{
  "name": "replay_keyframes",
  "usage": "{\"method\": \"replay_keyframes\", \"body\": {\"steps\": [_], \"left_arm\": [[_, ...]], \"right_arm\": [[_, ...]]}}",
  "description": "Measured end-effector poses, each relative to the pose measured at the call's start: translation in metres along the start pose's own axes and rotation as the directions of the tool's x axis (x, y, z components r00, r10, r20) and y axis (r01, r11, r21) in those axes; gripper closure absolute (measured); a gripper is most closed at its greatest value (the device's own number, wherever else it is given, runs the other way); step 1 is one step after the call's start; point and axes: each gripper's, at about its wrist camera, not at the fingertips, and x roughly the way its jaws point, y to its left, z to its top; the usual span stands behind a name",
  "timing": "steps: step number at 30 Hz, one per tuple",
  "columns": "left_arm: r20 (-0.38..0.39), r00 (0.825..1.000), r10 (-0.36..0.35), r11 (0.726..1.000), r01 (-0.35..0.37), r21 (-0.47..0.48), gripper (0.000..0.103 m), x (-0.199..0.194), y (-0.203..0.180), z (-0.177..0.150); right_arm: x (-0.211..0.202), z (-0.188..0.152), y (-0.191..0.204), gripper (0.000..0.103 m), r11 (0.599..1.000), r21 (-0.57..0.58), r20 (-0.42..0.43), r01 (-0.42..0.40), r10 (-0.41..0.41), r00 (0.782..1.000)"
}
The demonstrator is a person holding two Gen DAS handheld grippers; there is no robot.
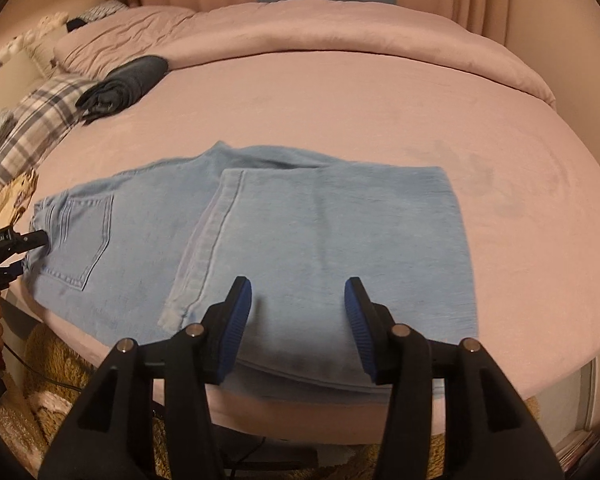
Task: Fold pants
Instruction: 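Grasp the elastic waistband with the left tool and lift it, then fold the waistband over onto the jeans with the left tool and release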
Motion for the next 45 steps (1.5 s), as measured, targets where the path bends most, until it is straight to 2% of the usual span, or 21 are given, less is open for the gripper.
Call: {"method": "replay_keyframes", "body": {"steps": [4, 9, 12, 16, 18, 20, 22, 24, 25, 28, 32, 35, 39, 41, 45], "left_arm": [[0.033, 0.998, 0.054, 0.995, -0.057, 0.085, 0.029, 0.001, -0.018, -0.015], [0.046, 0.999, 0.03, 0.999, -0.031, 0.032, 0.03, -0.002, -0.013, -0.02], [0.046, 0.999, 0.03, 0.999, -0.03, 0.013, 0.043, 0.001, -0.007, -0.012], [0.048, 0.998, -0.027, 0.997, 0.03, -0.067, 0.06, -0.004, 0.004, -0.01], [0.061, 0.998, -0.019, 0.996, 0.024, -0.084, 0.064, -0.014, -0.001, -0.009], [0.11, 0.994, -0.006, 0.999, 0.012, -0.05, 0.066, -0.031, -0.016, -0.007], [0.166, 0.986, -0.022, 1.0, 0.021, 0.009, 0.072, -0.051, -0.035, -0.007], [0.192, 0.978, -0.085, 0.994, 0.07, 0.086, 0.078, -0.072, -0.057, -0.004], [0.19, 0.972, -0.137, 0.986, 0.116, 0.117, 0.079, -0.08, -0.07, -0.001], [0.162, 0.96, -0.227, 0.965, 0.199, 0.172, 0.083, -0.088, -0.095, 0.002], [0.137, 0.957, -0.254, 0.943, 0.214, 0.254, 0.085, -0.087, -0.133, -0.003], [0.105, 0.946, -0.308, 0.909, 0.26, 0.327, 0.087, -0.085, -0.16, -0.011], [0.039, 0.956, -0.291, 0.865, 0.245, 0.439, 0.087, -0.068, -0.195, -0.028], [-0.022, 0.957, -0.29, 0.849, 0.268, 0.455, 0.087, -0.053, -0.204, -0.036], [-0.161, 0.945, -0.285, 0.826, 0.327, 0.46, 0.087, -0.017, -0.214, -0.054]], "right_arm": [[0.006, -0.001, 0.006, 0.055, 1.0, -0.01, -0.022, -0.007, 0.007, 1.0], [0.012, -0.006, 0.007, 0.055, 1.0, 0.003, -0.046, -0.017, 0.017, 0.999], [0.012, -0.008, 0.007, 0.055, 1.0, 0.005, -0.052, -0.019, 0.02, 0.998], [0.012, -0.009, 0.006, 0.055, 1.0, 0.012, -0.046, -0.026, 0.026, 0.999], [0.012, -0.009, 0.006, 0.055, 1.0, 0.012, -0.046, -0.025, 0.026, 0.999], [0.012, -0.009, 0.005, 0.055, 1.0, 0.01, -0.044, -0.024, 0.024, 0.999], [0.01, -0.008, 0.003, 0.055, 1.0, 0.011, -0.041, -0.021, 0.022, 0.999], [0.008, -0.007, 0.0, 0.055, 0.999, 0.022, -0.034, -0.033, 0.033, 0.999], [0.007, -0.006, -0.002, 0.055, 0.999, 0.029, -0.03, -0.039, 0.04, 0.999], [0.002, -0.003, -0.006, 0.055, 0.997, 0.051, -0.01, -0.05, 0.051, 0.999], [-0.002, -0.004, -0.012, 0.055, 0.996, 0.066, 0.003, -0.062, 0.062, 0.998], [-0.004, -0.004, -0.018, 0.055, 0.994, 0.086, 0.009, -0.071, 0.071, 0.997], [-0.004, -0.005, -0.028, 0.055, 0.991, 0.114, 0.018, -0.072, 0.07, 0.997], [-0.003, -0.006, -0.032, 0.055, 0.988, 0.124, 0.017, -0.091, 0.09, 0.996], [0.005, -0.01, -0.036, 0.055, 0.976, 0.143, -0.007, -0.162, 0.165, 0.986]]}}
